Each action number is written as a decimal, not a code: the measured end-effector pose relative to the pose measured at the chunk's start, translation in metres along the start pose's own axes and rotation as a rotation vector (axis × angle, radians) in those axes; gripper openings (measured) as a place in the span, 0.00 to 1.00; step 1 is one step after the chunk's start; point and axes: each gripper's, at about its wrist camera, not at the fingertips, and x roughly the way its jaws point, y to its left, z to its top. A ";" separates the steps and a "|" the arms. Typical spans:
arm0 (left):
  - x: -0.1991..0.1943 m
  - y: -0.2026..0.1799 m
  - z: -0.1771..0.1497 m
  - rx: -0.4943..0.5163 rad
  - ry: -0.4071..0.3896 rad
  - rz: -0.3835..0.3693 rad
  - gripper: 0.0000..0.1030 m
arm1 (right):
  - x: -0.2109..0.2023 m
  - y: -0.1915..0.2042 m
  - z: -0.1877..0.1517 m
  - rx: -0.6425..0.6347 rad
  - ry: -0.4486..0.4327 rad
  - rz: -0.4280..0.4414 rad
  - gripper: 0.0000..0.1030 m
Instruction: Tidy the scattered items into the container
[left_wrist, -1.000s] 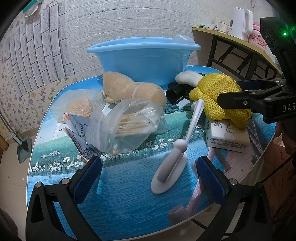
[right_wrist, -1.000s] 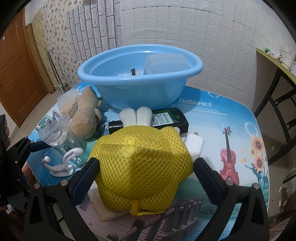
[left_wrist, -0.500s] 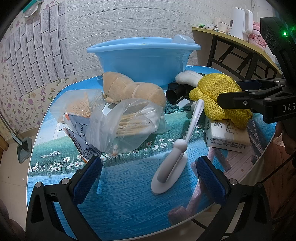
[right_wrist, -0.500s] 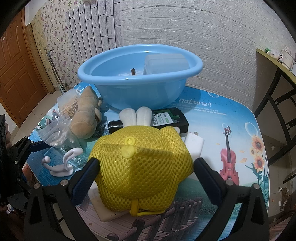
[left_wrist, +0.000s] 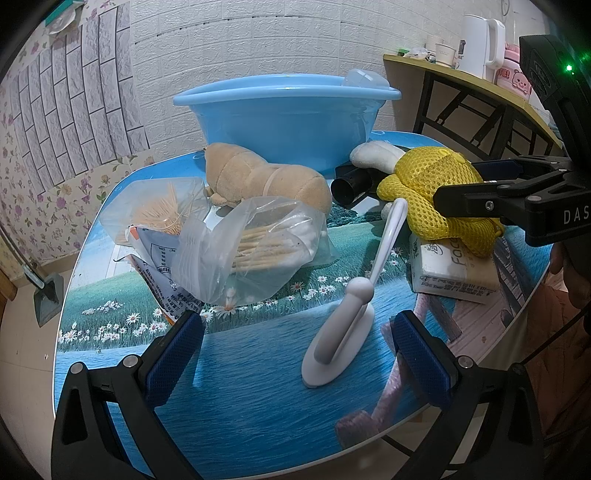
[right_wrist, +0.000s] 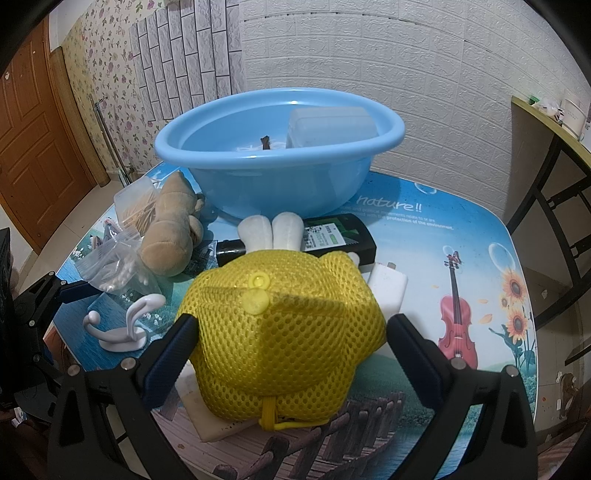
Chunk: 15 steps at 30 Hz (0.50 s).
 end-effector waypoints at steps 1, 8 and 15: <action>0.000 0.000 0.000 0.000 0.000 0.000 1.00 | 0.000 0.000 0.000 0.000 0.000 0.000 1.00; 0.000 -0.001 0.001 0.002 -0.003 -0.002 1.00 | 0.000 -0.002 -0.002 0.011 -0.007 0.003 1.00; -0.001 -0.003 0.002 -0.001 -0.006 0.001 1.00 | 0.000 -0.004 -0.001 0.034 0.009 0.008 0.98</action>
